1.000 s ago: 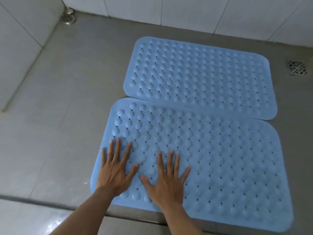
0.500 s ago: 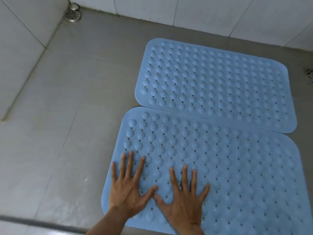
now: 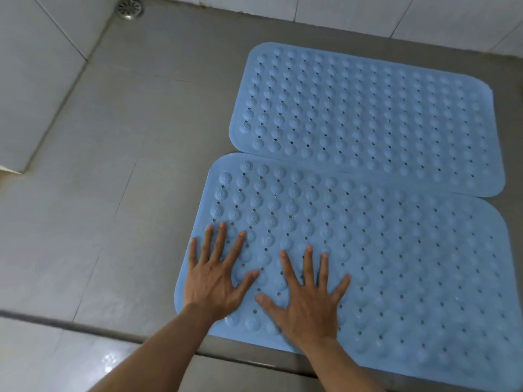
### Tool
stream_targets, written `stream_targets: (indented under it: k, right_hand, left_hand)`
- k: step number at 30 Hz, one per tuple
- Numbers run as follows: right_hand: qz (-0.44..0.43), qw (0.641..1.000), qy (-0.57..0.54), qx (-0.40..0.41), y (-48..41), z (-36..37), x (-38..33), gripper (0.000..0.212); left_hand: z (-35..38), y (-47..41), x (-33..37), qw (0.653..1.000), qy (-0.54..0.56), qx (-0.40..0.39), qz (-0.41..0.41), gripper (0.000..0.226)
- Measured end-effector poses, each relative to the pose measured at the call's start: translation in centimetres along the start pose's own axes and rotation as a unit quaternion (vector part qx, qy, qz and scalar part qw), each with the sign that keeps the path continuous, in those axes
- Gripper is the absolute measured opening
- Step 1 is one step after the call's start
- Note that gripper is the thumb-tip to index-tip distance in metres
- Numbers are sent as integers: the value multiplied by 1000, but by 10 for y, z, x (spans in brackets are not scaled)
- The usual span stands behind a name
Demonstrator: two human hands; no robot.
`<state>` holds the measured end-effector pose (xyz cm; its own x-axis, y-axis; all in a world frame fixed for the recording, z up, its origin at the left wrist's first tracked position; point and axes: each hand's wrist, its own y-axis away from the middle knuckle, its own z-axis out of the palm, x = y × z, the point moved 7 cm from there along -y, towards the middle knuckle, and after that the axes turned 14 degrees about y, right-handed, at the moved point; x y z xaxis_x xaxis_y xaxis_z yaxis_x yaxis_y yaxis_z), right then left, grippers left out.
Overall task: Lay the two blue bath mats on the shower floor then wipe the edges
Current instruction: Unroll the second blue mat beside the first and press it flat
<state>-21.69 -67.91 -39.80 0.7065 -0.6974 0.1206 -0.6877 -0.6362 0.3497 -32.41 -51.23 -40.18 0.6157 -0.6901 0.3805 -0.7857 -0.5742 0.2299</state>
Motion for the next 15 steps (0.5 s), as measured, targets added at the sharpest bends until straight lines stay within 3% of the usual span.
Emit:
stream_targets:
  k: [9, 15]
  right_hand:
    - [-15, 999, -10, -45, 1, 1, 3, 95]
    - [-68, 991, -55, -97, 3, -2, 10, 81]
  left_hand:
    - [2, -1, 1, 1000, -12, 5, -3, 86]
    - [-7, -4, 7, 998, -13, -44, -43, 90]
